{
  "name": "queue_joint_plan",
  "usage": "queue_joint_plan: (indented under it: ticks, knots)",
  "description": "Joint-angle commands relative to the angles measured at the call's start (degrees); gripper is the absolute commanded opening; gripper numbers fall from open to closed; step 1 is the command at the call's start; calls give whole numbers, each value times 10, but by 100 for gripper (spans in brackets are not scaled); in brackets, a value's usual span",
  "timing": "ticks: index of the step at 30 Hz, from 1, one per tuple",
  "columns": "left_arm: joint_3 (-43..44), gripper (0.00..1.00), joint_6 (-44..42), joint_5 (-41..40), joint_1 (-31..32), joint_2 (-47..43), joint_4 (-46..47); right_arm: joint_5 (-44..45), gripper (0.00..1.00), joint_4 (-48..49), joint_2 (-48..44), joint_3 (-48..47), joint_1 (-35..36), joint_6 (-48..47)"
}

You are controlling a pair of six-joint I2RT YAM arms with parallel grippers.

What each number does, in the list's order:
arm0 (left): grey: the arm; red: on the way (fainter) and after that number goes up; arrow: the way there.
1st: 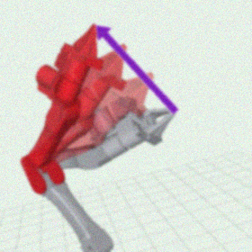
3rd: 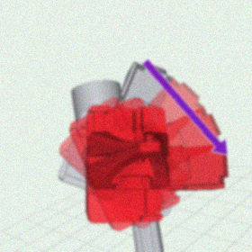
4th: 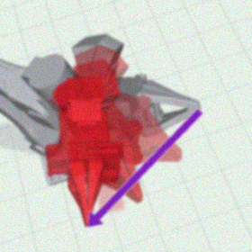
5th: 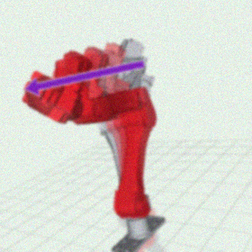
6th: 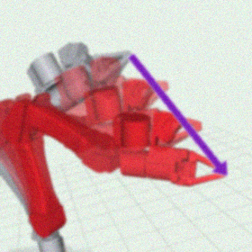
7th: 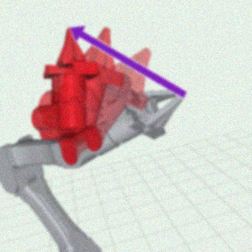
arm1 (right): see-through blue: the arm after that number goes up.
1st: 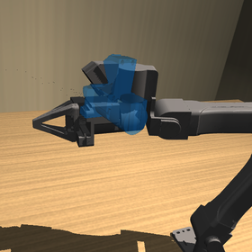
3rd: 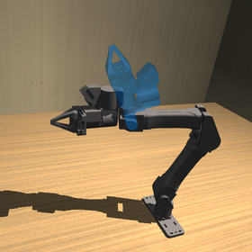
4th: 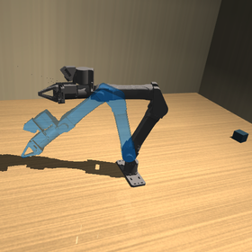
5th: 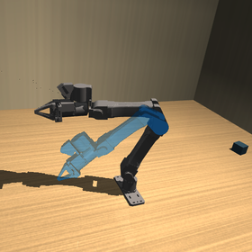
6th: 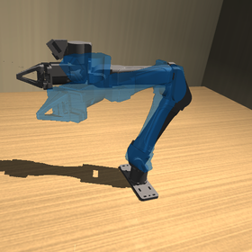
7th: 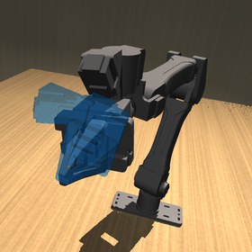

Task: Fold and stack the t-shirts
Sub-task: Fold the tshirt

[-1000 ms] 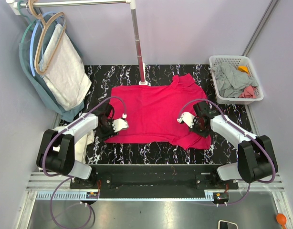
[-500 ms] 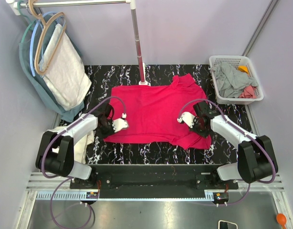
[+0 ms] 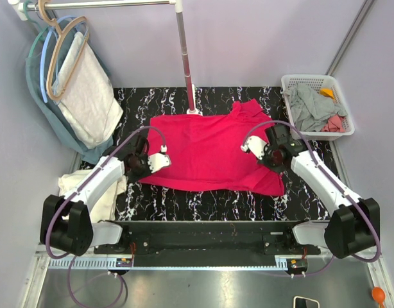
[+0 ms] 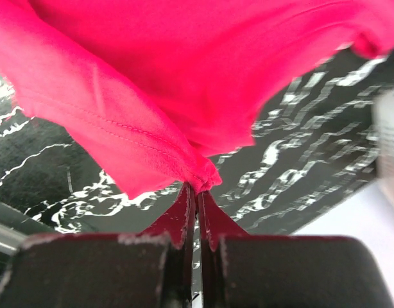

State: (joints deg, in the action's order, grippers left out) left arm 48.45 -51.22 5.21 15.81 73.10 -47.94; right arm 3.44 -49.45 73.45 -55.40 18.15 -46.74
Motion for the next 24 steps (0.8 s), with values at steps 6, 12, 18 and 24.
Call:
queue_joint_plan:
  ticks: [6, 12, 18, 24]
  knots:
    - [54, 0, 2, -20, -6, 12, 11, 43, 0, -29, -2, -79, -8, -19]
    - [93, 0, -1, -25, -20, 49, 27, 38, 0, -20, 42, -128, -33, -34]
    - [133, 0, -5, -30, -39, 93, 40, 33, 0, -7, 107, -190, -49, -47]
    - [160, 0, -8, -35, -48, 137, 54, 31, 0, 8, 179, -253, -53, -48]
